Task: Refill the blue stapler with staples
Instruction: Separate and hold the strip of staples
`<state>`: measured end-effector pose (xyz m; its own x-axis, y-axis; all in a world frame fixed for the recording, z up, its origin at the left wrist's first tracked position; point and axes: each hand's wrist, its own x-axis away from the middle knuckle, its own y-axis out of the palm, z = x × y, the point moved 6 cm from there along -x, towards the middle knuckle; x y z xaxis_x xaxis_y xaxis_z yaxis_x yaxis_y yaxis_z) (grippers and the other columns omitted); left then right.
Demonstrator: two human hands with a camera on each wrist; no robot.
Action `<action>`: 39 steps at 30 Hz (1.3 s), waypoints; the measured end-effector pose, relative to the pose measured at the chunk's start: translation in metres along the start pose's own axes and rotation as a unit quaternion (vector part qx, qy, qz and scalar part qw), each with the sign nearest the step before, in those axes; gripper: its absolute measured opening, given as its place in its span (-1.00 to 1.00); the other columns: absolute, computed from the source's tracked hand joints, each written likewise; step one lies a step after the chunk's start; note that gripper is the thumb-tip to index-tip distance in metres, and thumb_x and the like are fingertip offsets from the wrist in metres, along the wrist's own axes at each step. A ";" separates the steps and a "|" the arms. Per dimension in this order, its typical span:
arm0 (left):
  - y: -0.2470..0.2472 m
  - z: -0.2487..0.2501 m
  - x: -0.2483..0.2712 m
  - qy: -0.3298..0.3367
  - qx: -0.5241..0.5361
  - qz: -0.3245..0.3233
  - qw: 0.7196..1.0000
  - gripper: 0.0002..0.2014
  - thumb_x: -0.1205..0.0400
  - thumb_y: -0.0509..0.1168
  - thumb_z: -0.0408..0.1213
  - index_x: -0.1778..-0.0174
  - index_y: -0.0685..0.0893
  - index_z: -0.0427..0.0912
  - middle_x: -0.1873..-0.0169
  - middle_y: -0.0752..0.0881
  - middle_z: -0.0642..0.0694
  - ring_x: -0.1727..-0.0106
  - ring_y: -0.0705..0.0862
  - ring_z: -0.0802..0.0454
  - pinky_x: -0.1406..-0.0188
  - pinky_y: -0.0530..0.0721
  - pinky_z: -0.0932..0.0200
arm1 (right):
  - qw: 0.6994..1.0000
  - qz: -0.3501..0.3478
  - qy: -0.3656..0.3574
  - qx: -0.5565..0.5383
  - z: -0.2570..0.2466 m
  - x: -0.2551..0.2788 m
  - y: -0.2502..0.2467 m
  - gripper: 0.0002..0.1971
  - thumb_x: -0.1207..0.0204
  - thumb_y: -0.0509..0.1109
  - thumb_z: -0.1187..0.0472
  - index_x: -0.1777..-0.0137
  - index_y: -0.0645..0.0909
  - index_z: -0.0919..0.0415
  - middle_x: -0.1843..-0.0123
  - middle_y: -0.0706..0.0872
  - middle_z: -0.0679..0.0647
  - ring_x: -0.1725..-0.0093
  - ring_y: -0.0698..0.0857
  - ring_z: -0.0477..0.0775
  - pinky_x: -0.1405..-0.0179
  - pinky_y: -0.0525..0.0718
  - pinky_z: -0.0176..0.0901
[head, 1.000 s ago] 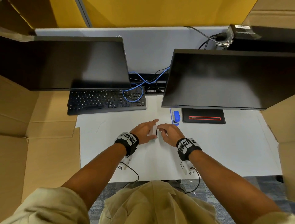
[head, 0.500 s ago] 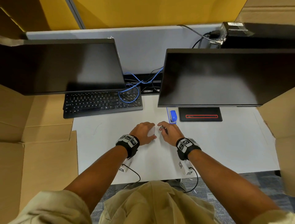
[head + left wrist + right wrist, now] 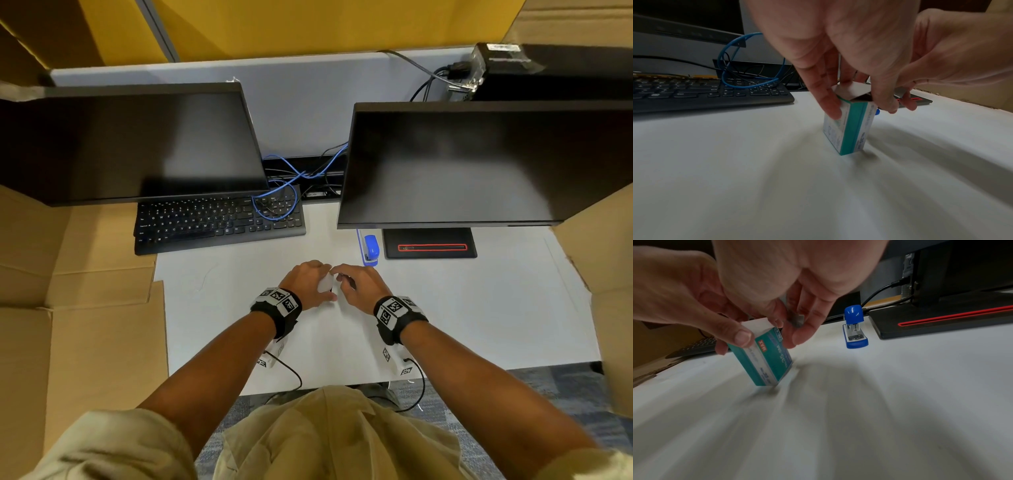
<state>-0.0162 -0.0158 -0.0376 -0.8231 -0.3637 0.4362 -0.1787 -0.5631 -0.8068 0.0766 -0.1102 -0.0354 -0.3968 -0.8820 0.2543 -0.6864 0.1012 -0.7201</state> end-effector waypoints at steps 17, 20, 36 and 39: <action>0.001 0.000 0.002 0.005 0.001 0.007 1.000 -0.23 -0.55 0.33 0.19 -0.60 0.33 -0.16 -0.53 0.48 -0.18 -0.51 0.47 -0.18 -0.51 0.44 -0.04 | 0.998 -0.033 -0.002 0.049 0.000 -0.002 0.005 -0.65 -0.60 0.24 0.24 -0.36 0.61 0.09 -0.18 0.80 0.12 -0.10 0.75 0.14 -0.21 0.70 -0.07; 0.003 -0.003 0.004 0.010 0.011 0.015 1.000 -0.23 -0.57 0.29 0.20 -0.62 0.30 -0.15 -0.53 0.49 -0.18 -0.51 0.47 -0.19 -0.51 0.44 -0.06 | 0.998 -0.033 -0.011 0.057 -0.001 -0.001 0.005 -0.64 -0.60 0.23 0.24 -0.38 0.60 0.08 -0.18 0.80 0.12 -0.10 0.75 0.13 -0.19 0.70 -0.08; 0.005 -0.003 0.004 0.041 0.007 0.047 0.998 -0.45 -0.53 0.33 0.19 -0.29 0.53 -0.13 -0.10 0.73 -0.13 -0.08 0.70 -0.18 -0.06 0.68 -0.01 | 0.998 -0.022 -0.028 0.046 -0.001 0.000 0.009 -0.63 -0.58 0.23 0.26 -0.36 0.61 0.06 -0.15 0.81 0.10 -0.08 0.76 0.14 -0.18 0.73 -0.03; 0.008 -0.001 0.000 0.027 -0.032 0.029 0.999 -0.33 -0.53 0.31 0.23 -0.44 0.47 -0.13 -0.28 0.65 -0.15 -0.22 0.66 -0.18 -0.18 0.65 -0.04 | 0.999 -0.017 -0.006 0.029 0.006 0.000 0.010 -0.65 -0.60 0.21 0.22 -0.36 0.57 0.02 -0.08 0.82 0.10 -0.01 0.76 0.14 -0.12 0.75 0.00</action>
<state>-0.0179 -0.0193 -0.0443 -0.8605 -0.3526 0.3677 -0.1625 -0.4940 -0.8541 0.0730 -0.1115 -0.0465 -0.3666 -0.8899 0.2715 -0.6627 0.0450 -0.7475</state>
